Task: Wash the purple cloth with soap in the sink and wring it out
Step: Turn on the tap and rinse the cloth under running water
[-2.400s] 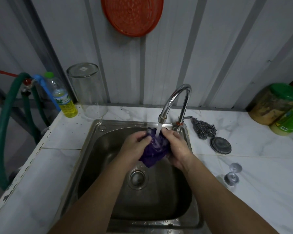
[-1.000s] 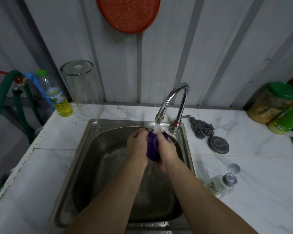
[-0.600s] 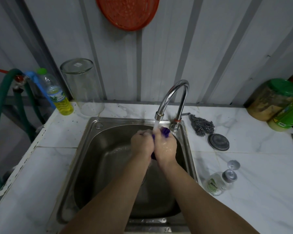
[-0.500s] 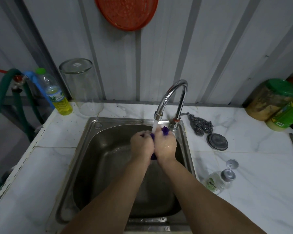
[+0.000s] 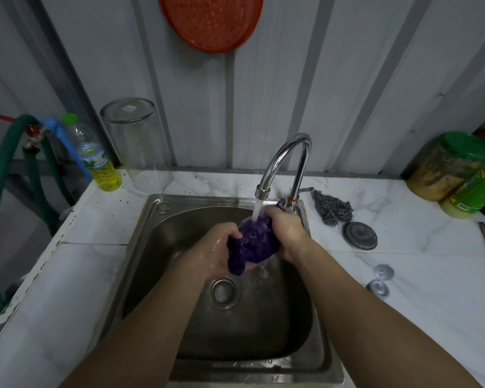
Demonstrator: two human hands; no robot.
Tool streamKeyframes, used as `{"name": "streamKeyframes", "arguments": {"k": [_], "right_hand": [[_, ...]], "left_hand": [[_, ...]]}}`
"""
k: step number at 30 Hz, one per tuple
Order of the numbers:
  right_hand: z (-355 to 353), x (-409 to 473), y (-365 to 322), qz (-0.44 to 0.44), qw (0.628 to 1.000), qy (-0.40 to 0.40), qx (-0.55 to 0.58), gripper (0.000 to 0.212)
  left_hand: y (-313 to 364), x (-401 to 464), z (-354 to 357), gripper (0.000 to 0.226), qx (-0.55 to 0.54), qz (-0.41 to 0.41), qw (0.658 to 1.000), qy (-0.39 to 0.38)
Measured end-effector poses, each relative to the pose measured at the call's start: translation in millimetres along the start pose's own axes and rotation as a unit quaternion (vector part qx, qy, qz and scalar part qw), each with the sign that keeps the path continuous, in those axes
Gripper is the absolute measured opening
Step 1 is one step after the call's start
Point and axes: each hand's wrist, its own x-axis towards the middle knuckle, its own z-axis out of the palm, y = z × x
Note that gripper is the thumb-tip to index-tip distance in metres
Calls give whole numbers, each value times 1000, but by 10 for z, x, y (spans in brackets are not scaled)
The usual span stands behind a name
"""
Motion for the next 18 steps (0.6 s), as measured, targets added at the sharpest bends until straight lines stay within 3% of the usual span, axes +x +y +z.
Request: {"name": "streamKeyframes", "arguments": {"k": [4, 7, 11, 13, 18], "right_hand": [[26, -30, 19, -50, 990, -75, 108, 55], [-4, -82, 29, -49, 978, -131, 154, 28], [-75, -94, 200, -45, 964, -207, 158, 60], [-46, -104, 282, -31, 953, -220, 208, 70], [-54, -52, 203, -59, 967, -198, 147, 41]], "left_hand": [[-17, -51, 26, 43, 128, -17, 991, -42], [-60, -38, 75, 40, 206, 1, 979, -17], [10, -42, 114, 17, 82, -26, 996, -6], [15, -54, 169, 22, 31, -74, 996, -27], [-53, -82, 192, 40, 31, -123, 986, -110]]}}
